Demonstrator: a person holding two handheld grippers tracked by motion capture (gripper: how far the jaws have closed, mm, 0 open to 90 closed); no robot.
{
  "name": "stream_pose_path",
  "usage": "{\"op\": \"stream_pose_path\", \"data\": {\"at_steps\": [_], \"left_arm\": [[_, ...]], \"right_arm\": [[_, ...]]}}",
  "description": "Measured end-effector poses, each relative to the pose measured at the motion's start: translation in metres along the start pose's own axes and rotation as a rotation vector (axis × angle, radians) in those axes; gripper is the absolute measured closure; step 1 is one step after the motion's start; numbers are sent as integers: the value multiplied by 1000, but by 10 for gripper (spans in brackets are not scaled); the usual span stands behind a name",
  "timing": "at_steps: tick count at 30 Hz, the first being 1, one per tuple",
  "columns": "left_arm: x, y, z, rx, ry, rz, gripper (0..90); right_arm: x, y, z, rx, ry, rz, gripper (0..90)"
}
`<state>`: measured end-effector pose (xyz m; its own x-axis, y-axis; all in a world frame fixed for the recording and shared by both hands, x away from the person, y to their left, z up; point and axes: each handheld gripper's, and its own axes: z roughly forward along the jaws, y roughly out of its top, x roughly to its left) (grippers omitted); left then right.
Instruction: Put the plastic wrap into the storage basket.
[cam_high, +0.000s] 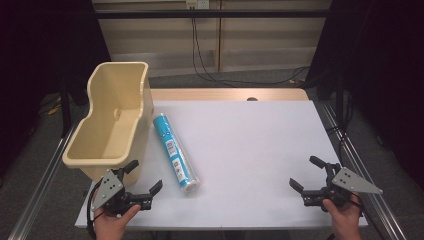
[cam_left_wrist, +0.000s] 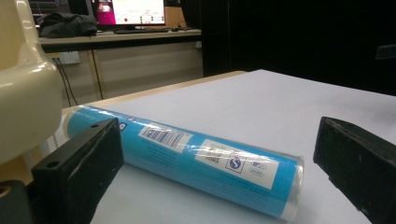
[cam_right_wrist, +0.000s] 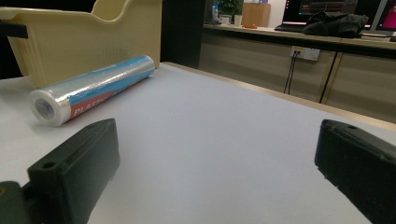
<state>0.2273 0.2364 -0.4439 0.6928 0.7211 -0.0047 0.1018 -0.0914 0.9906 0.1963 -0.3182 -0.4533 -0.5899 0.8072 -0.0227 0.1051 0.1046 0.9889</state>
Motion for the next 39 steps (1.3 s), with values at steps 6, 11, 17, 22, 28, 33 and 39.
{"op": "stream_pose_path", "data": {"at_steps": [6,11,17,22,28,33,39], "left_arm": [[-3,2,1,-11,1,-6,15],[-5,4,2,-8,6,-6,15],[-11,9,7,-7,-5,5,15],[-15,11,11,-3,-9,5,15],[-16,13,18,14,-14,-8,15],[-18,15,24,15,-15,-19,15],[-21,17,33,36,-29,-24,15]], "right_arm": [[1,1,0,-3,0,-2,0],[2,2,2,-4,6,-7,0],[3,2,4,-1,15,-12,0],[4,3,7,1,24,-21,0],[5,2,7,4,29,-25,0],[5,3,6,4,29,-25,0],[5,4,5,-3,19,-17,0]]}}
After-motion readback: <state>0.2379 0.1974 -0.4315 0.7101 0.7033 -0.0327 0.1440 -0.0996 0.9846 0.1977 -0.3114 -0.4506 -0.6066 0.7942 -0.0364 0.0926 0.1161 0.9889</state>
